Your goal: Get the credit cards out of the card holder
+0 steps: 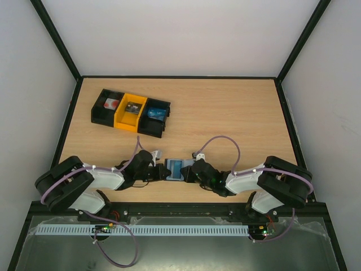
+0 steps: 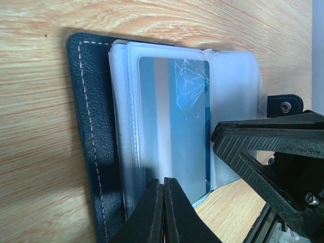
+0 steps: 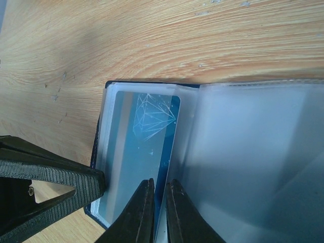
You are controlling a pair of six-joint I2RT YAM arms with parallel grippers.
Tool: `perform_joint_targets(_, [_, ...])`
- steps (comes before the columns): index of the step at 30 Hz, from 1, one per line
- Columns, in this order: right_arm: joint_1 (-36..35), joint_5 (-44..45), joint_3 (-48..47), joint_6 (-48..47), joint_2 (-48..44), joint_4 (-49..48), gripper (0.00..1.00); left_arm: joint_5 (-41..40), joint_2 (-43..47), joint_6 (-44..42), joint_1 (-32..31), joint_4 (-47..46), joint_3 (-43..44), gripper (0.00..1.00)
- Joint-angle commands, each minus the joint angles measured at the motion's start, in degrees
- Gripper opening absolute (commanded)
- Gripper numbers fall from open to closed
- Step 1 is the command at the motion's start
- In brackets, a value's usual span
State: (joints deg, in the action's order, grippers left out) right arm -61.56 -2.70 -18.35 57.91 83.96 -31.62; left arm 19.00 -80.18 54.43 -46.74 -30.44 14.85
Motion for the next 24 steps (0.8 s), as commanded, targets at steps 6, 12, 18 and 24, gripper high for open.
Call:
perform_joint_targets(6, [0.2, -0.8, 0.5, 1.2, 2.0, -3.3, 0.09, -1.0, -1.0, -0.6, -0.7, -0.2, -0.6, 0.03])
perform_joint_targets(12, [0.2, -0.8, 0.6, 1.5, 2.1, -3.5, 0.08, -0.9, -0.9, -0.6, -0.7, -0.3, -0.7, 0.03])
perform_joint_targets(18, [0.3, -0.8, 0.6, 2.0, 2.6, -3.9, 0.09, -0.9, -1.1, -0.5, -0.7, -0.6, -1.0, 0.03])
perform_joint_targets(24, [0.3, -1.3, 1.0, 2.6, 3.0, -5.5, 0.05, -0.9, -1.1, -0.5, -0.7, -0.8, -1.2, 0.03])
